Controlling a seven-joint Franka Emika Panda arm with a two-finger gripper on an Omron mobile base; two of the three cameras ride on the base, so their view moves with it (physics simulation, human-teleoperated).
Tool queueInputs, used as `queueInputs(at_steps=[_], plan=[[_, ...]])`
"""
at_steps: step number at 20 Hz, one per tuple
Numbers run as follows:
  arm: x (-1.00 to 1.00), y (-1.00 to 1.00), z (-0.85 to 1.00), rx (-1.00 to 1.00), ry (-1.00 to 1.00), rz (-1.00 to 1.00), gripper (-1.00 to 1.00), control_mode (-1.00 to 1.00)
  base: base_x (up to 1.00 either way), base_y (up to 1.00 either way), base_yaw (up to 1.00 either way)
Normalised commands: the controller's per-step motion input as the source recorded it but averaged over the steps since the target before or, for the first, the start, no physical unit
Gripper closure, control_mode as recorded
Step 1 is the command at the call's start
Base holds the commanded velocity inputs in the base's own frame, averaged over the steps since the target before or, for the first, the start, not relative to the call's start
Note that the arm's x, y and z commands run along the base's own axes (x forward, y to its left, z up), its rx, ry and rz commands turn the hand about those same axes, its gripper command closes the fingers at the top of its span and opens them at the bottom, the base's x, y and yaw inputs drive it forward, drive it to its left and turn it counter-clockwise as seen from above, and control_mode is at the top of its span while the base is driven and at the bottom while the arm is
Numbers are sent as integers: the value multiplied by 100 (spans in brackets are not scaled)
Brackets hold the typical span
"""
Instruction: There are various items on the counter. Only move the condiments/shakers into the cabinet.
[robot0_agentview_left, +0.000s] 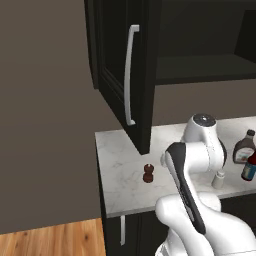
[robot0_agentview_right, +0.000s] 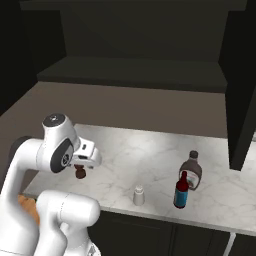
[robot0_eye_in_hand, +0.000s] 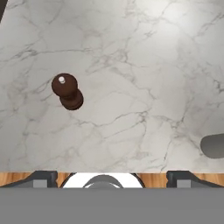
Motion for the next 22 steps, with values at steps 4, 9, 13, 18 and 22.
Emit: queueInputs(at_steps=[4,9,13,18,22], plan=[[0,-7,-14,0,0,0,-100,-100,0,0,0],[0,-14,-2,0,0,0,-100,-100,0,0,0],[0,-20,0,0,0,0,-100,-100,0,0,0],[-3,-41,0,0,0,-8,-100,-100,0,0,0],[-14,-62,0,0,0,-14,-100,-100,0,0,0]])
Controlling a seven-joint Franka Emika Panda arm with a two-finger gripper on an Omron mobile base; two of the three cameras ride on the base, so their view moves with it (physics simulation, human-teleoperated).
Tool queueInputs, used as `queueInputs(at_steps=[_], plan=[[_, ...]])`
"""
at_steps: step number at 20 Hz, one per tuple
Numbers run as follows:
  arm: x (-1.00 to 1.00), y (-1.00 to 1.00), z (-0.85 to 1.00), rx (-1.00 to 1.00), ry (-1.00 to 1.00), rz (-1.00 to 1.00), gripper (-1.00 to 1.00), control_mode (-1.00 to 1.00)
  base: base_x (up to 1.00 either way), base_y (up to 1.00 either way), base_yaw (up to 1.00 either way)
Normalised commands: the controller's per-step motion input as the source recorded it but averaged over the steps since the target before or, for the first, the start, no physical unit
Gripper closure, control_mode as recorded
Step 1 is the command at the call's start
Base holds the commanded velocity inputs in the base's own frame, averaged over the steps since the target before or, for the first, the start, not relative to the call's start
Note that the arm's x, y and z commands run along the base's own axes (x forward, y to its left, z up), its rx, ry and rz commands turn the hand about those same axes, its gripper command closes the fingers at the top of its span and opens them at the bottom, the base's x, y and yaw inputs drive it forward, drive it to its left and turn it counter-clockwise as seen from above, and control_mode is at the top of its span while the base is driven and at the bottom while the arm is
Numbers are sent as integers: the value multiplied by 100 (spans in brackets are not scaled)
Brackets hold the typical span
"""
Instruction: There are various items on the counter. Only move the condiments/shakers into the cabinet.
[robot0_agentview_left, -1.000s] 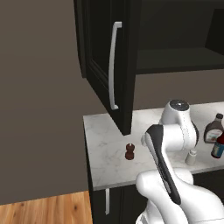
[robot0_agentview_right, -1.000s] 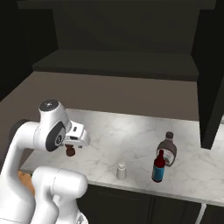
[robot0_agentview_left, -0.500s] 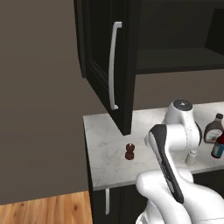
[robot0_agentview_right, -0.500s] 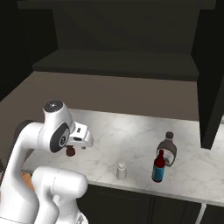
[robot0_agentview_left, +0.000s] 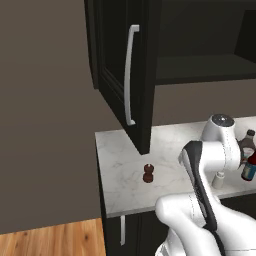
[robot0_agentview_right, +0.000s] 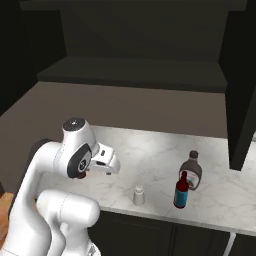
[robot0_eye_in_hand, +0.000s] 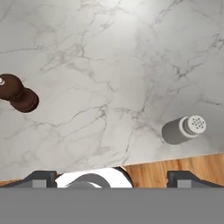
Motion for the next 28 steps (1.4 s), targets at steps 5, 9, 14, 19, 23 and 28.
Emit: queueInputs(at_steps=[5,9,14,19,23,28], plan=[[-23,-67,-6,0,0,-18,-100,-100,0,0,0],[-32,-72,-17,0,0,-19,-100,-100,0,0,0],[-6,-55,-16,0,0,-9,-100,-100,0,0,0],[8,-26,-22,0,-2,0,-100,-100,0,0,0],[7,-15,-23,0,-3,0,-100,-100,0,0,0],[10,-2,-23,0,-3,0,-100,-100,0,0,0]])
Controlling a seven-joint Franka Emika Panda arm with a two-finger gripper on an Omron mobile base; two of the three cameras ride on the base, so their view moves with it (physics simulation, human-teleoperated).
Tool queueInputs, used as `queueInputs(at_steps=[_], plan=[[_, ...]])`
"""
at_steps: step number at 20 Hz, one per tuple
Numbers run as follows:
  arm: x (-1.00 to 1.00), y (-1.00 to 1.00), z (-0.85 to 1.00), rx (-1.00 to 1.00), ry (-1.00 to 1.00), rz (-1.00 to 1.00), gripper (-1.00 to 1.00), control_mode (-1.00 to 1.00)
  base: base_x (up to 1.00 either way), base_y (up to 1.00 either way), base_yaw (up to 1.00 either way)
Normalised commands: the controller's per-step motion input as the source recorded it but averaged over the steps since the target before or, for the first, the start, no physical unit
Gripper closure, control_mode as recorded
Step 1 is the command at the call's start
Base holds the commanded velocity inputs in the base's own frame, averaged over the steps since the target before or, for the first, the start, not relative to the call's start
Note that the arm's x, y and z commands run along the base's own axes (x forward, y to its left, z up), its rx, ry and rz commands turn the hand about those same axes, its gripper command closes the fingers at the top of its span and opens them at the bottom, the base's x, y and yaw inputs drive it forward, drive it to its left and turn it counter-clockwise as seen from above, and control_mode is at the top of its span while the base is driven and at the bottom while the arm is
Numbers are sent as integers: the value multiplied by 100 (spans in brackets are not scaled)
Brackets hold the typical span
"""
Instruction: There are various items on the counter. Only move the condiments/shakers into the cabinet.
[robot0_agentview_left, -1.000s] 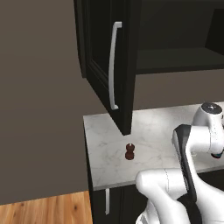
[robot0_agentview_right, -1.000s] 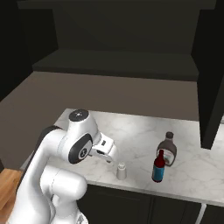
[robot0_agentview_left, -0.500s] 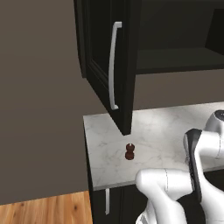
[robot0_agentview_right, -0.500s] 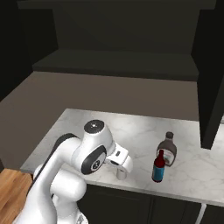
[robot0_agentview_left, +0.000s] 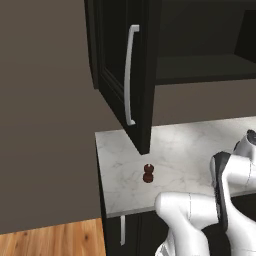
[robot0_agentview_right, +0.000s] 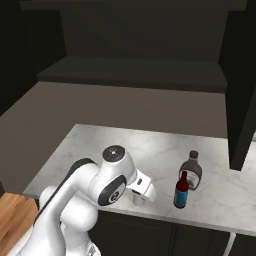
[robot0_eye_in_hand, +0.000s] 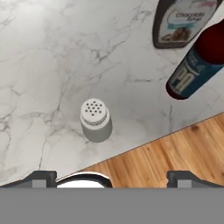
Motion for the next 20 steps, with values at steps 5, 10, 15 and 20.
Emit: queueInputs(at_steps=[5,10,15,20], plan=[[18,0,-21,0,-1,0,-100,-100,0,0,0],[22,0,-24,0,-2,0,-100,-100,0,0,0],[22,0,-30,0,-8,0,-100,-100,0,0,0],[24,0,-27,-1,-11,0,-100,-100,0,0,0]])
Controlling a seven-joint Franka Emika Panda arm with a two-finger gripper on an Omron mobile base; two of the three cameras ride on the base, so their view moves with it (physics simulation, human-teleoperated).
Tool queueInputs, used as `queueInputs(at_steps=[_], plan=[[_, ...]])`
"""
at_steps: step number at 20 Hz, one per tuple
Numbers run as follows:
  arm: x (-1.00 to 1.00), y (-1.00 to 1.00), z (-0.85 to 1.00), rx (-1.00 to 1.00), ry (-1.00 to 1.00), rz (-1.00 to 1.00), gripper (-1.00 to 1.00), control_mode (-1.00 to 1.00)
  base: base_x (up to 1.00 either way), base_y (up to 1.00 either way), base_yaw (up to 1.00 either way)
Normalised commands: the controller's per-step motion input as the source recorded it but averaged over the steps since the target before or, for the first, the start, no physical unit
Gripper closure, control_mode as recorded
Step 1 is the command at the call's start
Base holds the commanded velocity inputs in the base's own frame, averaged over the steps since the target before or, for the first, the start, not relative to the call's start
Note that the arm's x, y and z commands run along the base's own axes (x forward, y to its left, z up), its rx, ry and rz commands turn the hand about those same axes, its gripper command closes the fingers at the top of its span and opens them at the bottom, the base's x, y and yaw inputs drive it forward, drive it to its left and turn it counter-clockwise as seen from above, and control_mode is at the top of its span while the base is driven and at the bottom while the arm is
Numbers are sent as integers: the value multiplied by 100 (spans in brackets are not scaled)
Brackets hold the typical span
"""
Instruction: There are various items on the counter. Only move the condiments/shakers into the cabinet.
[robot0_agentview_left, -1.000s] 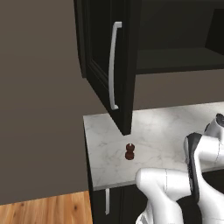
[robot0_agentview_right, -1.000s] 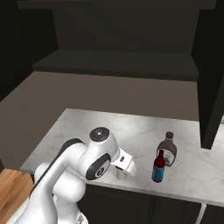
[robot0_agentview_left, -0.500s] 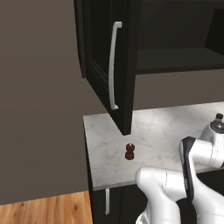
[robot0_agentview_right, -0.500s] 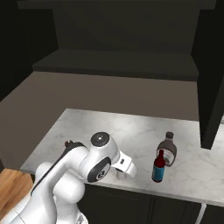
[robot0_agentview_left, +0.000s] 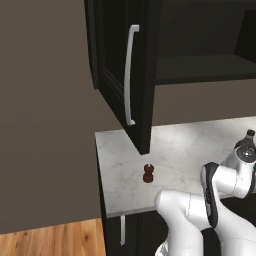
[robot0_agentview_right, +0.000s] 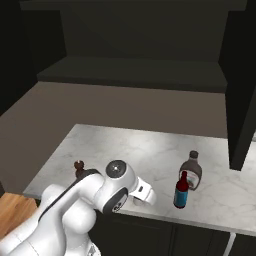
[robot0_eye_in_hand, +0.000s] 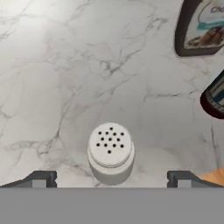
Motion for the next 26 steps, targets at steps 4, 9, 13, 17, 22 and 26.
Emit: queueInputs(at_steps=[4,9,13,17,22,26], plan=[[32,0,-22,-3,-7,0,-100,-100,0,0,0],[31,0,-18,-4,-3,0,100,-100,0,0,0],[1,0,-3,-1,0,0,100,-100,0,0,0],[-4,1,71,0,-14,1,100,-100,0,0,0],[-18,1,100,-2,-35,12,100,-100,0,0,0],[-12,8,100,-9,-37,15,100,-100,0,0,0]])
